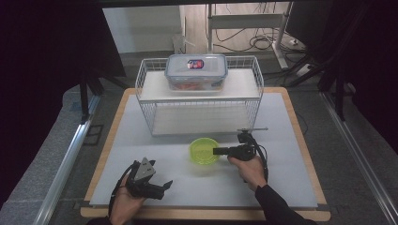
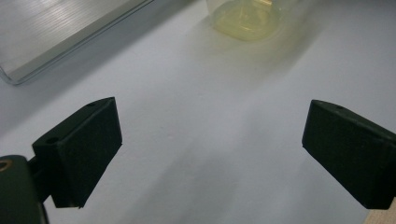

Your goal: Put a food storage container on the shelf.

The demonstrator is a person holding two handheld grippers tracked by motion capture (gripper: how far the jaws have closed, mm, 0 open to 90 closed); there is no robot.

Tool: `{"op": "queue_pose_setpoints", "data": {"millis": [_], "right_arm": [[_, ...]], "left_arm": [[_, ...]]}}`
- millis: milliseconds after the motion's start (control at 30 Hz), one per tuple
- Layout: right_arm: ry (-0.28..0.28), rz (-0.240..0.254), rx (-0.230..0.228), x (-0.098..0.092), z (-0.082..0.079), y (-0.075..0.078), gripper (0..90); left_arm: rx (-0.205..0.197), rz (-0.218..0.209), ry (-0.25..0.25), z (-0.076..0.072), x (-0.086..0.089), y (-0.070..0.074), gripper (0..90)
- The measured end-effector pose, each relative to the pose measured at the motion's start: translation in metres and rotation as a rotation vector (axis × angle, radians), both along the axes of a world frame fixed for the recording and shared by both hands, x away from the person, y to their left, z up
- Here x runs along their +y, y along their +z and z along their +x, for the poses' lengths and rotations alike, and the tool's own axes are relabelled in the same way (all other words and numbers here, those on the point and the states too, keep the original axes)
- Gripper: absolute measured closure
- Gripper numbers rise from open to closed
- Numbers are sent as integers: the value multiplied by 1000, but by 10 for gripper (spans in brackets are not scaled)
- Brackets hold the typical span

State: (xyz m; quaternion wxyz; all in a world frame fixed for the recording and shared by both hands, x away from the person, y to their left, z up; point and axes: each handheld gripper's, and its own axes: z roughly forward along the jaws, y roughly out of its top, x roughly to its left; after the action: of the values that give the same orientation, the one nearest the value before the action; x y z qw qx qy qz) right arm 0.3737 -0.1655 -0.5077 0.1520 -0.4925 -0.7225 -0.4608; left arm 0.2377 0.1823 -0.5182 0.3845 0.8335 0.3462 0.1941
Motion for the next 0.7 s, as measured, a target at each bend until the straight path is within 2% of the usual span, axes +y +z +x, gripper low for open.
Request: {"op": "queue_pose_setpoints", "data": {"millis": [33,100,167,300,367,700], "right_arm": [[-6,19,14,-2,1,-1,749],[-17,25,18,-3,2,-2,787],[-15,38,32,-4,2,-3,804],[-12,25,17,-3,1,-1,809],[-6,10,-5,-2,-1,4,811],[23,40,-68,-1,-3,41,813]], "left_arm": [[0,0,0,0,0,0,46],[-1,1,0,0,-1,0,46],[-2,2,-1,0,-1,0,46],[-5,2,0,0,0,0,47],[-6,1,1,0,0,0,48],[-6,-5,1,0,0,1,47]]}}
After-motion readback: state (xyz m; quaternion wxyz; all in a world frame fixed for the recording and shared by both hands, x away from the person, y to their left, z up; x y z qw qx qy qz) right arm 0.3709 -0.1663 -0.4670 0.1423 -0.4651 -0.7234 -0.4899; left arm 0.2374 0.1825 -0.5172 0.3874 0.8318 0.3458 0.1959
